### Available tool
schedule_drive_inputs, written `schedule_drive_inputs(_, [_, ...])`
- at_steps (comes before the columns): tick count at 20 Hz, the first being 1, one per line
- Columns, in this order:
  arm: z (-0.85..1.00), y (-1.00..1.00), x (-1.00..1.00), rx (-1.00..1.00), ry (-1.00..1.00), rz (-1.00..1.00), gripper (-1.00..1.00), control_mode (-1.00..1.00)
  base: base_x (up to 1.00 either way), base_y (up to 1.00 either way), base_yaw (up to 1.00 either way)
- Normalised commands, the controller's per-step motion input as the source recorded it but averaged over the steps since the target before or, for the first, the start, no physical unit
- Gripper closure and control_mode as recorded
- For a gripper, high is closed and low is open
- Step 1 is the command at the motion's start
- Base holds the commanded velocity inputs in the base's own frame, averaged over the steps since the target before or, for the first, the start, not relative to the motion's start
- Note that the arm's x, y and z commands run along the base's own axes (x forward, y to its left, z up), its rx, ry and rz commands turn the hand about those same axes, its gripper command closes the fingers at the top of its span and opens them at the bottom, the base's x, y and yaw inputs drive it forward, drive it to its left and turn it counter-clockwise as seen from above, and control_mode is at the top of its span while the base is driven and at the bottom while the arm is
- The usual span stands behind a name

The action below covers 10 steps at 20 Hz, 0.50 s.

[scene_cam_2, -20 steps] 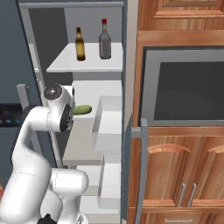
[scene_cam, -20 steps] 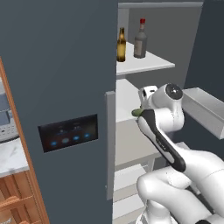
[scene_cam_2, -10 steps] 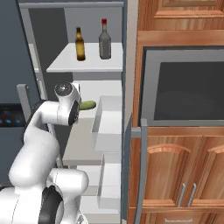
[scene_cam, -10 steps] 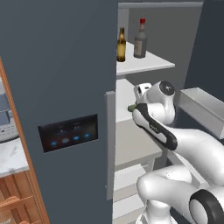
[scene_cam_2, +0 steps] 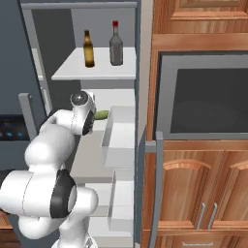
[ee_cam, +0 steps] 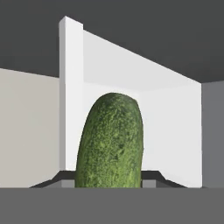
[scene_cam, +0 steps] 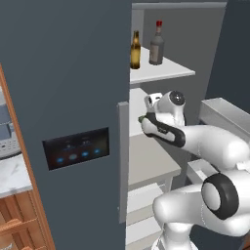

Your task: Place the beer and liquor on the top shelf of the fridge to keep them out of children's reach, and place the cucumber on lower shelves for easy access.

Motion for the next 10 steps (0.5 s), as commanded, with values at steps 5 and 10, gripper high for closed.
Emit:
schedule_drive_inputs(5, [-0.34,-0.04,0.60,0.00,0.00,0.01,1.00,-1.00,0.00,0.00,0.00])
schedule_drive_inputs(10, [-0.26,0.00,0.66,0.00,0.00,0.01,1.00,-1.00,0.00,0.00,0.00])
